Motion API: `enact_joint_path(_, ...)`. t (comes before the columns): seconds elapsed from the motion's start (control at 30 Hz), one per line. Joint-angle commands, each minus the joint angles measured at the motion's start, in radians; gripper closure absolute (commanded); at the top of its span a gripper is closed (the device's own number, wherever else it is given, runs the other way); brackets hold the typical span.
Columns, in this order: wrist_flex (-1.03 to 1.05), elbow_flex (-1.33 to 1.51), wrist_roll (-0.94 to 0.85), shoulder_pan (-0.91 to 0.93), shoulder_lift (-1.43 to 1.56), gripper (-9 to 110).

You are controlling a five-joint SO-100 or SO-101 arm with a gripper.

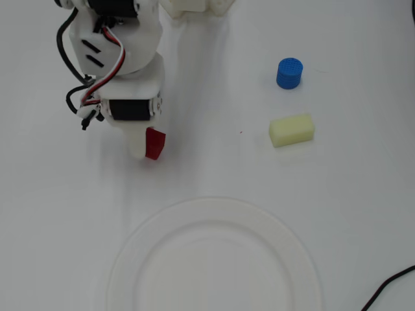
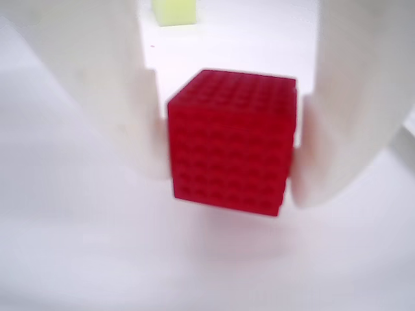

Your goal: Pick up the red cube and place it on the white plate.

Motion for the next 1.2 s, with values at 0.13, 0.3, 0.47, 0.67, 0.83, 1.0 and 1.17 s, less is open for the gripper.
enact_joint_path(0.13,-0.081,-0.048,0.041,-0.043,0.232,101)
enact_joint_path(0.3,-0.313,0.077,0.117,-0.094,0.431,101)
enact_joint_path(0.47,-0.387,0.097,0.133,-0.186,0.468,101)
enact_joint_path(0.67,-0.571,0.225,0.08,-0.275,0.411,101)
enact_joint_path(0.83,-0.646,0.224,0.075,-0.279,0.272,101)
enact_joint_path(1.0,-0.736,0.245,0.026,-0.287,0.178,98)
enact_joint_path(1.17,-0.801,0.258,0.021,-0.285,0.112,96)
